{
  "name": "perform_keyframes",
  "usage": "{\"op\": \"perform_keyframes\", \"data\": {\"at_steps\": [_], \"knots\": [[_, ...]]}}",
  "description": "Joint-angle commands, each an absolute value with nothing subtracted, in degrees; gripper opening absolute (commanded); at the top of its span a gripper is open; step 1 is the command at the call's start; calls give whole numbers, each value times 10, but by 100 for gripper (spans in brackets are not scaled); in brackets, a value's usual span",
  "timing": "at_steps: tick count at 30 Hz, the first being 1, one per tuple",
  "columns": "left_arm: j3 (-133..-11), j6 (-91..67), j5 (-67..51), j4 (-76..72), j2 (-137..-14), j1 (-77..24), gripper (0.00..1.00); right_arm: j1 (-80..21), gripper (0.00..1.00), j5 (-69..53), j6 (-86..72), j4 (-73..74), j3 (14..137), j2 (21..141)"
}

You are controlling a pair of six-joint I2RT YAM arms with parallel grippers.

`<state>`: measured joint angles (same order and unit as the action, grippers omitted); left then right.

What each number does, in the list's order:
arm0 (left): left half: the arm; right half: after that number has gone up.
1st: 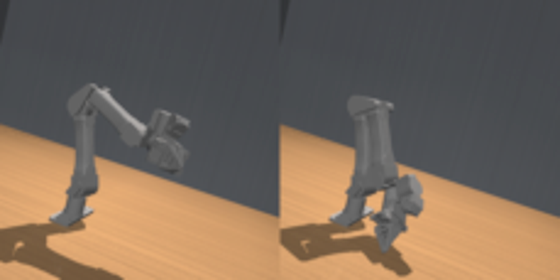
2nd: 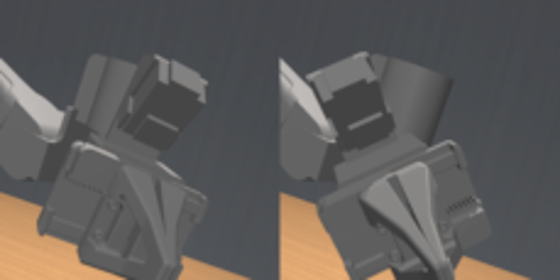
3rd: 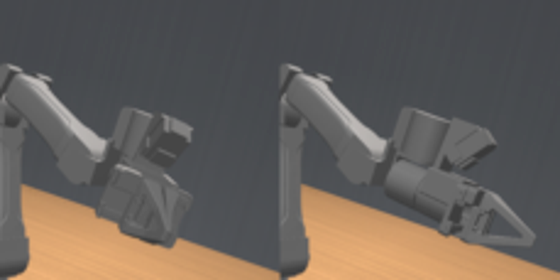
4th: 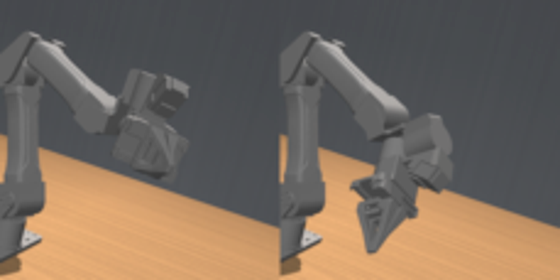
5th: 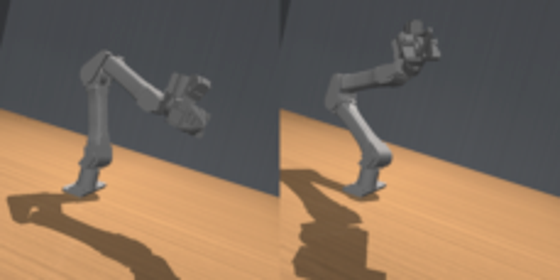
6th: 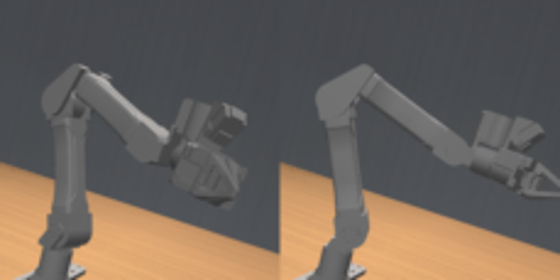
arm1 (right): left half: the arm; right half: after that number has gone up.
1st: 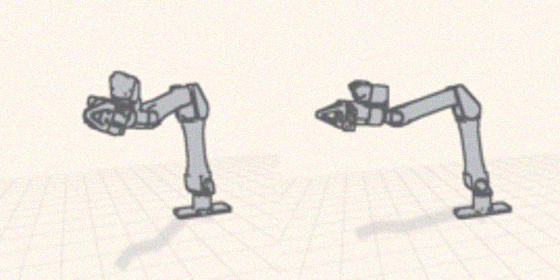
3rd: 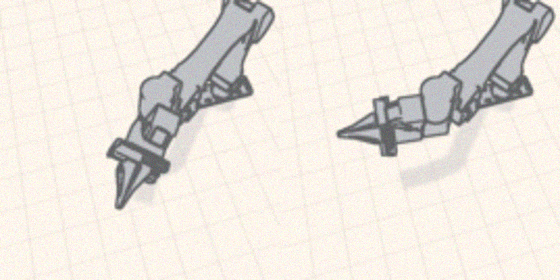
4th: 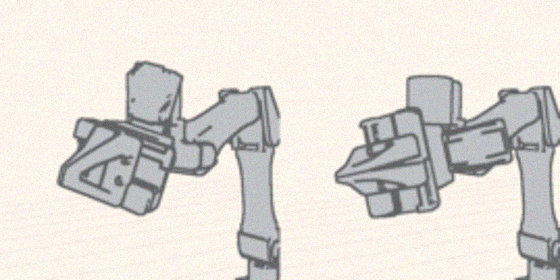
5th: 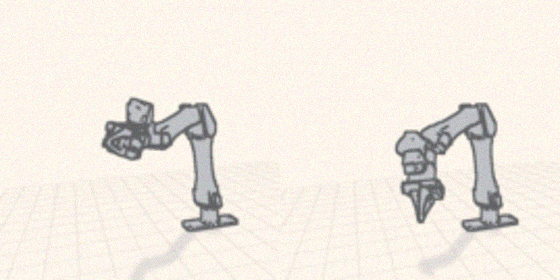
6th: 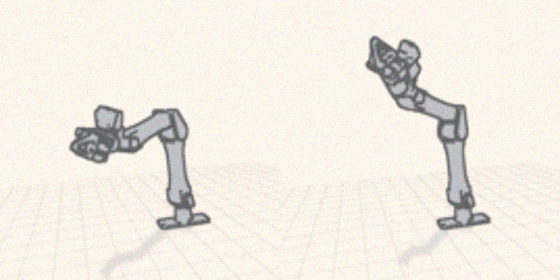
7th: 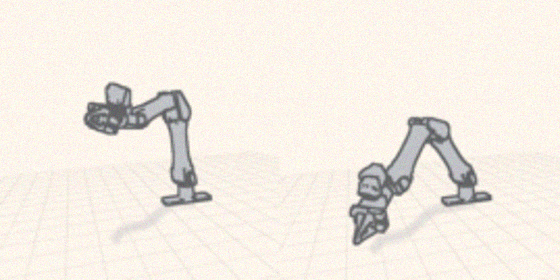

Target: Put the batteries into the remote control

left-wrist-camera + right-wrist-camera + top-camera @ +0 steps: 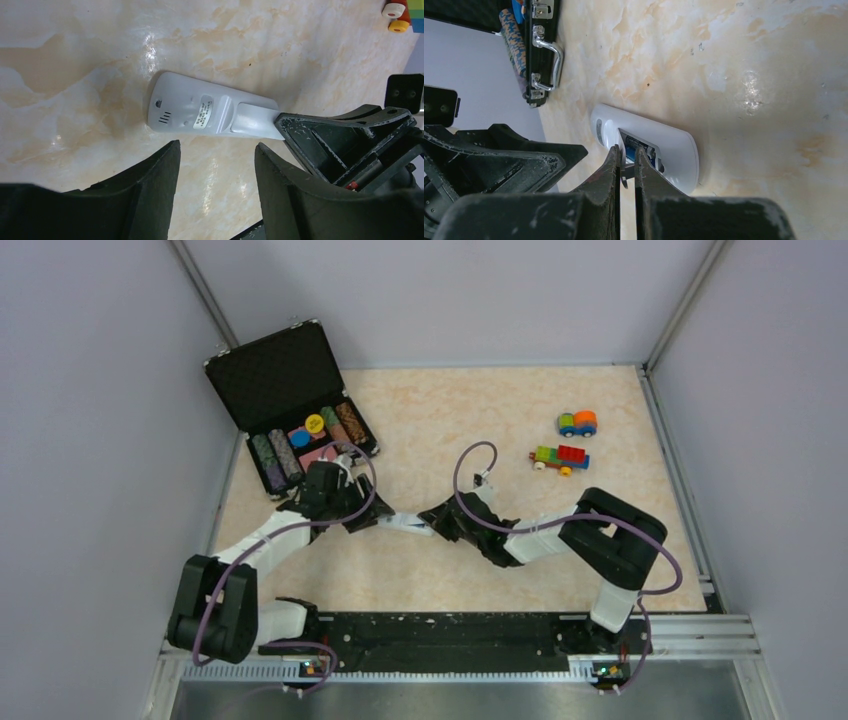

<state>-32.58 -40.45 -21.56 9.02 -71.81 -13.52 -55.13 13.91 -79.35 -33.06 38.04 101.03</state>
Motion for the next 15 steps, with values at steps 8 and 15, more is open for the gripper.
{"op": "perform_keyframes", "data": {"at_steps": [8,15], "knots": [[-331,-404,-274,35,-748,-133,50,-578,8,122,-783,-230,413,1029],[-325,-416,-282,12,-762,-133,45,-580,15,120,-798,-178,425,1024]]}}
